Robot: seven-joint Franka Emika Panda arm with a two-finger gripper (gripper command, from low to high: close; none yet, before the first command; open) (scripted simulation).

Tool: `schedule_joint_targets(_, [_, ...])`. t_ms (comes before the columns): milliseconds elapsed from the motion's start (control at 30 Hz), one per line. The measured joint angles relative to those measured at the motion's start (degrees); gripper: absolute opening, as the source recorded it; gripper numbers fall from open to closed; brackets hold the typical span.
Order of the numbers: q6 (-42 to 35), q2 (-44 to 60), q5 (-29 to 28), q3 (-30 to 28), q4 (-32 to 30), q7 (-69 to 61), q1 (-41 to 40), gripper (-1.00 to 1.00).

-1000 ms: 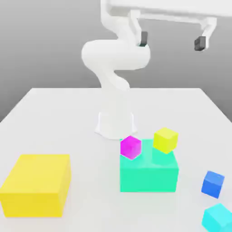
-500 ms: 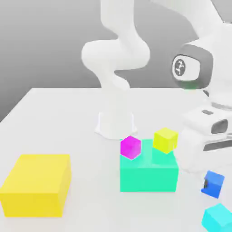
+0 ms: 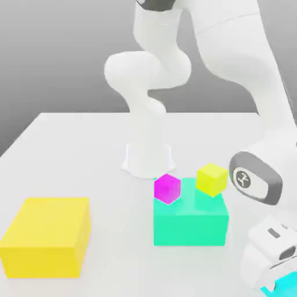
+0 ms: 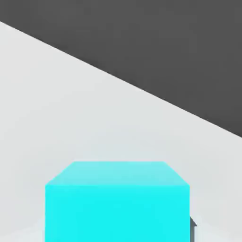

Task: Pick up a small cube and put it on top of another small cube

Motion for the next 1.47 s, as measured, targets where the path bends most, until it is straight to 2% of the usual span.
schedule_joint_targets(167, [-6.4,-9.0,3.5,3.2,-2.6,-3.5,-2.4,-1.00])
schedule_joint_targets(333, [-10.5,-18.9,3.9,4.9,-8.8,-10.1,-3.4,-1.00])
schedule_joint_targets(500, [-14.0,-29.3,6.9,6.0,-15.4,-18.9,-3.6,-1.00])
schedule_joint_targets(767, [-19.4,-46.3,14.3,3.5,-25.9,-34.9,0.1,-1.00])
schedule_joint_targets(1133, [-27.3,-69.1,22.4,-3.9,-40.2,-55.5,9.5,-1.00])
schedule_joint_targets(1200, [-25.6,-69.4,23.2,-4.3,-42.3,-57.3,10.4,-1.00])
schedule_joint_targets(1333, [-16.7,-63.6,24.0,-3.7,-45.4,-58.0,10.5,-1.00])
schedule_joint_targets(1367, [-14.5,-62.1,24.2,-3.5,-46.1,-58.1,10.5,1.00])
schedule_joint_targets(1467, [-14.5,-62.1,24.2,-3.5,-46.1,-58.1,10.5,1.00])
